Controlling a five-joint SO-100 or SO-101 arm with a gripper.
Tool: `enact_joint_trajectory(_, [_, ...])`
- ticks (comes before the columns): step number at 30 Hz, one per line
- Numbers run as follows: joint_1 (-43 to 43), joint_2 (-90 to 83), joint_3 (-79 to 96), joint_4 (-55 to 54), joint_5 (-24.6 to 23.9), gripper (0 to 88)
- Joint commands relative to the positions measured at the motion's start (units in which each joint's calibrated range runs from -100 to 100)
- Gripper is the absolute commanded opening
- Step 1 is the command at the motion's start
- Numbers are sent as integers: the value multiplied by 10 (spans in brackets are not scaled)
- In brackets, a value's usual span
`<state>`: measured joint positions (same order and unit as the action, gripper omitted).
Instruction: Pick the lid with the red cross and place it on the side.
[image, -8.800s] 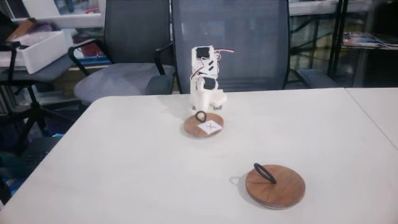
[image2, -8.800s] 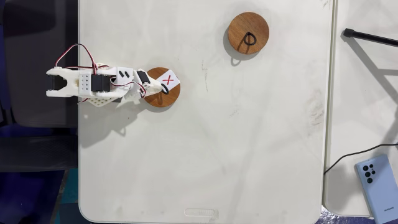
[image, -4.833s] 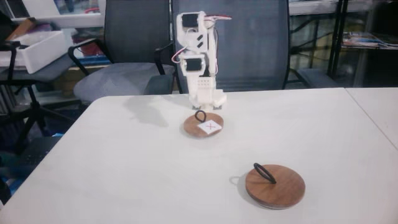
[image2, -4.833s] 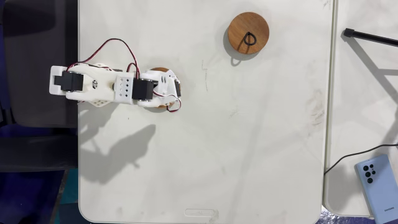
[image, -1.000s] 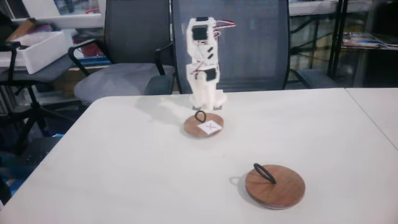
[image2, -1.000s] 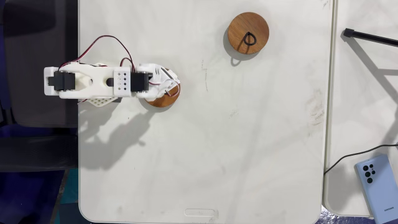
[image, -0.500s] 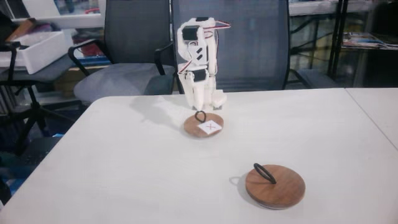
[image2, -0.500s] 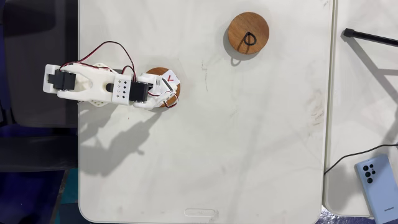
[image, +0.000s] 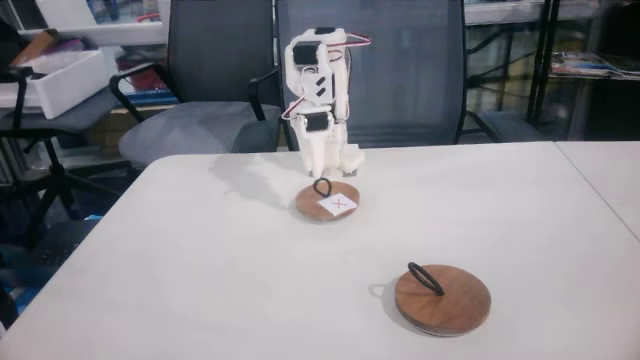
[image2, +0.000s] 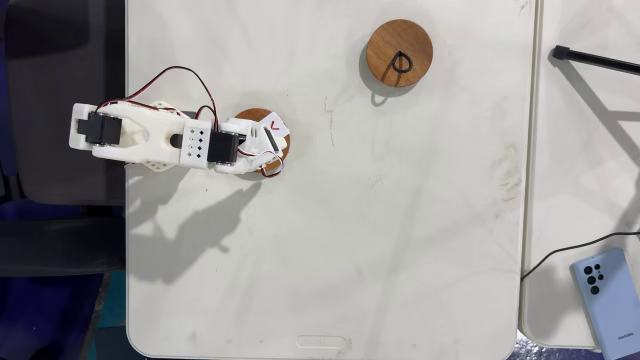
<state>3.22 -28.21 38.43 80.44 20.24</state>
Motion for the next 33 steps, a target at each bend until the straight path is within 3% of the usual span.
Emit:
enact_joint_trajectory(1, [3, -15, 1, -4, -4, 168])
enact_joint_trajectory(12, [1, -16, 98, -82, 1, 168])
enact_joint_trajectory(33, [-4, -8, 92, -81, 3, 168])
